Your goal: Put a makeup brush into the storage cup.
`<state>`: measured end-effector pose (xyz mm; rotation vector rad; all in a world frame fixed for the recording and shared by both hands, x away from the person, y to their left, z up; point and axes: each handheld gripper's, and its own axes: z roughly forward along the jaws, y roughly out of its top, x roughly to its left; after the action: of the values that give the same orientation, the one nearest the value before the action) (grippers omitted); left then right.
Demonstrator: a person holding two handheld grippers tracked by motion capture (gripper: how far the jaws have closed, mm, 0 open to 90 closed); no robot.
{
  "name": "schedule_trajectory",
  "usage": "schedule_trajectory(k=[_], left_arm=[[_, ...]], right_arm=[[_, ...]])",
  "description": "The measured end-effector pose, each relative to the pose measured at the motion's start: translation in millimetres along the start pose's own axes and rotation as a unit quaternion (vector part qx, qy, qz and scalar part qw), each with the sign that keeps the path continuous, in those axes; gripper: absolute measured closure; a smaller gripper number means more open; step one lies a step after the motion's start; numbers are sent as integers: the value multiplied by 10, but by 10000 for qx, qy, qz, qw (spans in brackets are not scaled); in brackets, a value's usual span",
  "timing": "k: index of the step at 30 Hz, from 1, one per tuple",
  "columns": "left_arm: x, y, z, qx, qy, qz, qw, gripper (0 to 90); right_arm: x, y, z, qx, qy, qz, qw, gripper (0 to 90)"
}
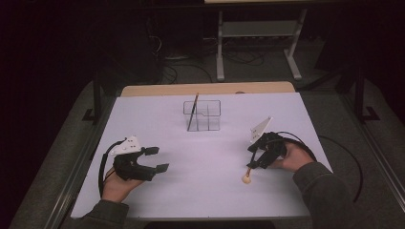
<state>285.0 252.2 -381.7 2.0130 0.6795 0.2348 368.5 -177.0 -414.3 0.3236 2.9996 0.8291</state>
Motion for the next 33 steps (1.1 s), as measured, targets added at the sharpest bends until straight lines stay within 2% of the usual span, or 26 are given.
schedule_trajectory(k=[5,10,17,23,30,33], left_arm=[[5,-10,-3,-26,8,-32,10000,247],[24,-19,-20,-22,-2,-15,10000,246],[32,-24,-38,-56,-1,-61,10000,244],[38,-27,-29,-66,-11,-69,10000,244],[49,-32,-46,-53,-10,-78,10000,246],[53,-37,-49,-73,-2,-106,9999,246]], right_arm=[[3,15,48,66,20,-118,9999,351],[9,19,118,255,32,-259,9993,384],[19,17,162,401,69,-452,9981,458],[26,17,158,546,22,-620,9966,579],[29,68,163,705,129,-793,9943,744],[21,71,162,721,159,-777,9942,797]])
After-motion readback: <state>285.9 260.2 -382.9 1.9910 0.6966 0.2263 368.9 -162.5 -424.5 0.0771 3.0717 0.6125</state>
